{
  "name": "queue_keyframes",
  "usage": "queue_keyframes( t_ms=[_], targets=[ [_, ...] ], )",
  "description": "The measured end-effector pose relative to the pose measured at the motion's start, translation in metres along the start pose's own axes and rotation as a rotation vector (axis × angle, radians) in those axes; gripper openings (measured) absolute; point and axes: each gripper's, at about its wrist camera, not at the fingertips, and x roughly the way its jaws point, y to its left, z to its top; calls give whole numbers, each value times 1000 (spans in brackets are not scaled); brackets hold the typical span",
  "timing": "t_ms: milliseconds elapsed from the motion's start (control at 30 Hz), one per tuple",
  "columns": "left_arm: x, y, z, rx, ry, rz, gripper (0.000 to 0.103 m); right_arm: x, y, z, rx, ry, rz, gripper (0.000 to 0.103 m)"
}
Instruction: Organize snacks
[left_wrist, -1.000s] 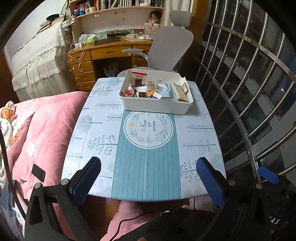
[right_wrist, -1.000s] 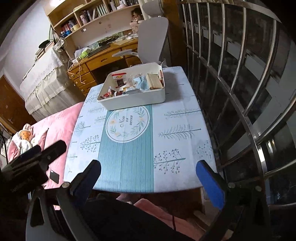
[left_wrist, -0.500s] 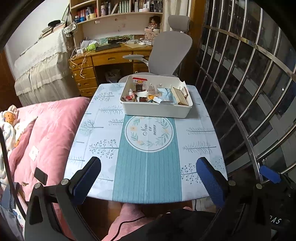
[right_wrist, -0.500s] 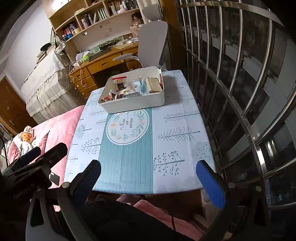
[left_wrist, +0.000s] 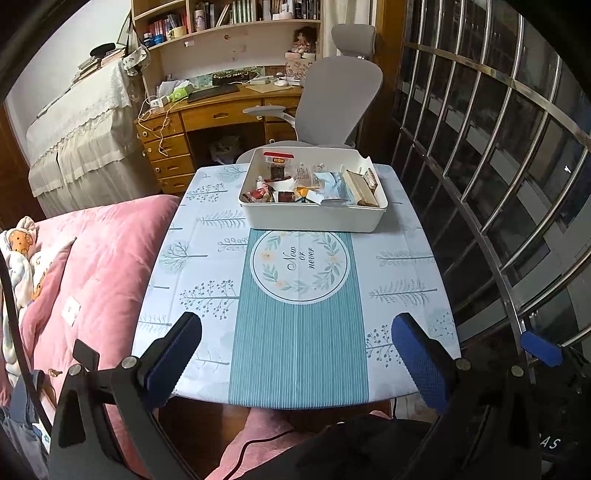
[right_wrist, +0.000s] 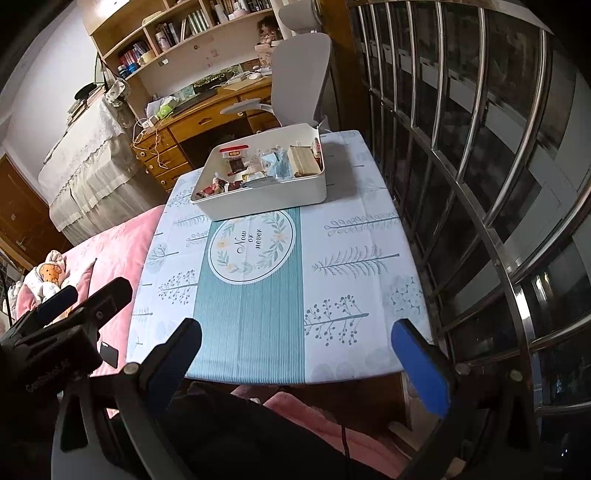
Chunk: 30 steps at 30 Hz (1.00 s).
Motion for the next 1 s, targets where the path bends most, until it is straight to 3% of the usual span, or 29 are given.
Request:
queue_keyframes(
  t_ms=[1000],
  targets=[
    [27,-4,24,18,26,-14,102,30,-21,27,30,50,-19,103]
  ],
)
